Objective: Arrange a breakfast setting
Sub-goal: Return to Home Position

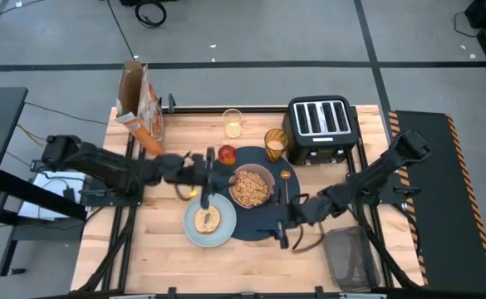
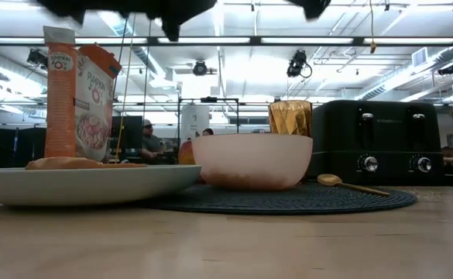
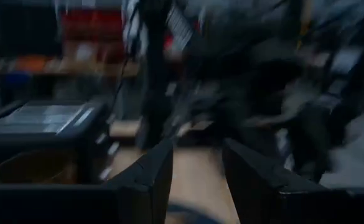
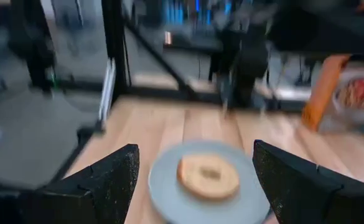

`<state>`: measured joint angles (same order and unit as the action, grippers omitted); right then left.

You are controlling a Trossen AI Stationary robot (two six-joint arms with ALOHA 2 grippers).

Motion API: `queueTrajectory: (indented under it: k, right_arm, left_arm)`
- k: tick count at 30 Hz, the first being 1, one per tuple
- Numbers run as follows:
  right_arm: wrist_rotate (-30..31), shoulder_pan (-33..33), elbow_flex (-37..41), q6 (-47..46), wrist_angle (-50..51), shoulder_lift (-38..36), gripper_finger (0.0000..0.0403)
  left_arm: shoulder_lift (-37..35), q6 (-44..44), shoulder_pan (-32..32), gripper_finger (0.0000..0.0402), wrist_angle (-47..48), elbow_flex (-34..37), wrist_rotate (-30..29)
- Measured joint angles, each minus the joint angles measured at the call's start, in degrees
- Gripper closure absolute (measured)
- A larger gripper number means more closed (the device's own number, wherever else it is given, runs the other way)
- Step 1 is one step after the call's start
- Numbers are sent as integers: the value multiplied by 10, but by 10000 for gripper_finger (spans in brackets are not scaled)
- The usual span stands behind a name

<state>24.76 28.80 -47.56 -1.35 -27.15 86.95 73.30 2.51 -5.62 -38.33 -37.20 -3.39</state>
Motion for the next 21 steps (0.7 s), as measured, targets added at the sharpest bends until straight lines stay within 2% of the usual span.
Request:
queueTrajectory:
  k: [2,5,7,10,13,17,21]
  right_arm:
    - [-6,-17,64,24,-123,-3,88]
    - [-8,-51,132,41,-235,-32,93]
    - [-8,-77,164,41,-254,-63,94]
    - [-8,-114,203,33,-234,-128,94]
    - [-7,-142,229,43,-189,-220,95]
    - [-8,-156,235,45,-51,-360,95]
    - [-8,-145,235,41,72,-484,98]
  left_arm:
    - [28,2,-12,255,-156,67,1]
    - [42,13,-6,255,-294,135,-2]
    - [35,15,7,255,-326,162,-4]
    - [3,16,36,255,-321,177,-4]
    - [-57,2,80,257,-261,176,13]
    - [-176,1,151,259,-97,154,67]
    - [-289,-1,181,259,67,146,70]
